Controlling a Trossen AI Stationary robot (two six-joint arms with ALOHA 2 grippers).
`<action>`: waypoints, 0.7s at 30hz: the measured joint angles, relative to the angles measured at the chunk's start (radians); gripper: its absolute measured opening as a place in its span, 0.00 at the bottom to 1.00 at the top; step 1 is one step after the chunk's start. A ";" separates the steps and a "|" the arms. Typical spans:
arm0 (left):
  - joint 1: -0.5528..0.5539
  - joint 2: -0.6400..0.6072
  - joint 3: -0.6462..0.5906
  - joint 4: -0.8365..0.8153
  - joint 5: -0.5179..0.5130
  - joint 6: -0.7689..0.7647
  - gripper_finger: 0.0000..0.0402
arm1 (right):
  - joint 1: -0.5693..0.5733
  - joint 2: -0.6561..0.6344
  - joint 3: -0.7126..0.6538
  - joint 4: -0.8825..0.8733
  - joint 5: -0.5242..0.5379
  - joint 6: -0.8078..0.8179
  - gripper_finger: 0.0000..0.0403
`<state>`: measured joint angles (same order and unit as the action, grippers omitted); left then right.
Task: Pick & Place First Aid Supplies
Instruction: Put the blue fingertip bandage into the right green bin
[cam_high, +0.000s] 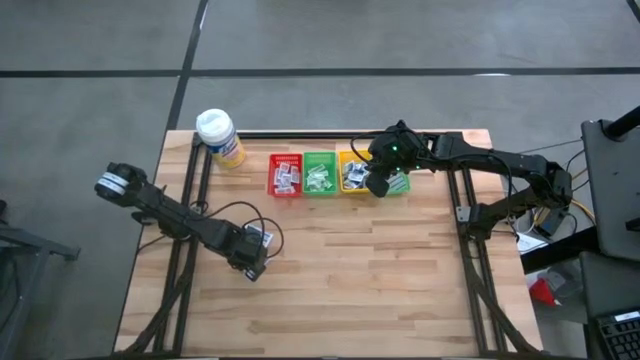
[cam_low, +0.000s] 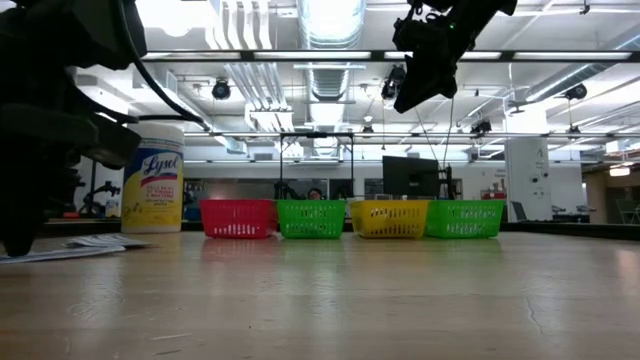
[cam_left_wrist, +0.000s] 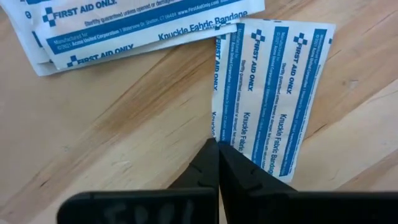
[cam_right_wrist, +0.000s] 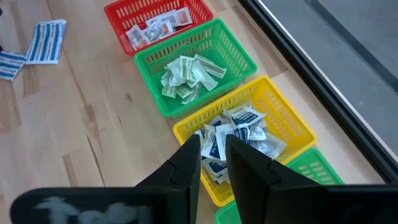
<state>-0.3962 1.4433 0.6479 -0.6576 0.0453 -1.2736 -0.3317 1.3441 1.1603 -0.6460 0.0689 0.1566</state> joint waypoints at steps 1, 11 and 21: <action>0.000 0.000 0.000 0.001 -0.001 0.000 0.00 | 0.000 0.000 0.000 0.000 0.000 0.000 0.18; -0.015 -0.007 0.027 -0.020 -0.026 0.047 0.00 | 0.000 0.000 0.000 0.002 0.000 0.000 0.15; -0.014 -0.012 0.050 0.063 -0.084 0.100 0.00 | 0.000 0.000 0.000 0.002 0.001 0.000 0.17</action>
<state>-0.4103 1.4317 0.6983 -0.5949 -0.0387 -1.1734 -0.3317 1.3441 1.1603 -0.6437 0.0702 0.1565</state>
